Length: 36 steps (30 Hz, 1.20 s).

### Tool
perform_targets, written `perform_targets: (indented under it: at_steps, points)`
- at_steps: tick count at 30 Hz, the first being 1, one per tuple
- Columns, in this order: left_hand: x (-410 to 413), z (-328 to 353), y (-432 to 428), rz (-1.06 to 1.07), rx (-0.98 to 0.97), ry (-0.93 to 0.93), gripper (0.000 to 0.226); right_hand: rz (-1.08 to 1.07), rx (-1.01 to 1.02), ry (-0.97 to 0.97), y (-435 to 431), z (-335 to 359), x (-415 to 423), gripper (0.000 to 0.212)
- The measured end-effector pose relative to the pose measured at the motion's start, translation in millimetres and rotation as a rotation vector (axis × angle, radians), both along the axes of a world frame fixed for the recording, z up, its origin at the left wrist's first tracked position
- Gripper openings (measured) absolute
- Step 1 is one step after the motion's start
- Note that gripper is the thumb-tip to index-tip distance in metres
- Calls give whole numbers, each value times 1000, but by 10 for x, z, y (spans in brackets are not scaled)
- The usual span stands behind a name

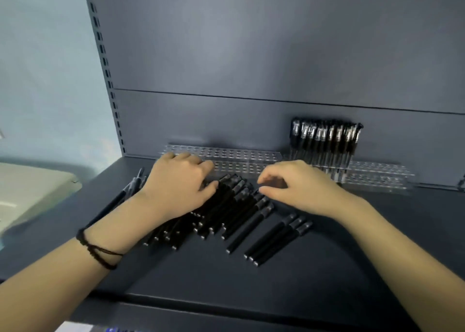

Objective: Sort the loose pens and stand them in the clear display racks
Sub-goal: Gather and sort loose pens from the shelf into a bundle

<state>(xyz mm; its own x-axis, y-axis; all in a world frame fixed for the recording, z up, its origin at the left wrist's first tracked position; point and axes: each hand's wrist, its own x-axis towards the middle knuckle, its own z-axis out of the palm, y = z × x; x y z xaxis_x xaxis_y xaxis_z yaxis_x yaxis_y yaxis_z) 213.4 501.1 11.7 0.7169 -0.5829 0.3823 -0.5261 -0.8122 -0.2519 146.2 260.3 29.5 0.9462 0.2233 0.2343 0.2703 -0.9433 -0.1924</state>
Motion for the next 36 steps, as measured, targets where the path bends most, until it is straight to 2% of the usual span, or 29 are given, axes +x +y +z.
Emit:
perform_targets:
  at_steps: [3,6,10,15,18,20,24,26,29,31,33,36]
  points:
    - [132,18,394,-5,-32,10,65,-36,48,10,390,-88,112,19]
    - [270,-76,586,-38,-107,39,45,-174,102,42,667,-219,285,25]
    - [425,-50,505,-81,-165,213,39,-457,270,119,743,-166,495,46]
    - [528,-13,263,-171,-221,253,38,-613,264,290,663,-67,654,54]
    - [534,-115,134,-231,-236,251,38,-592,264,380,695,-128,733,54]
    - [560,-226,84,-261,-248,235,42,-546,360,387,677,-175,778,49]
    - [615,-366,89,-274,-220,232,47,-428,721,383,589,-272,831,34]
    - [594,-355,102,-294,-309,232,46,-387,873,367,565,-270,832,28]
    - [543,-341,89,-342,-475,295,33,-312,1095,287,562,-183,803,20]
    - [510,-332,71,-359,-592,405,28,-233,1214,206,592,-136,794,12]
    - [467,-306,40,-379,-760,594,25,-168,1285,147,638,-123,788,5]
    - [401,-253,5,-403,-927,800,25,-121,1347,119,718,-114,793,6]
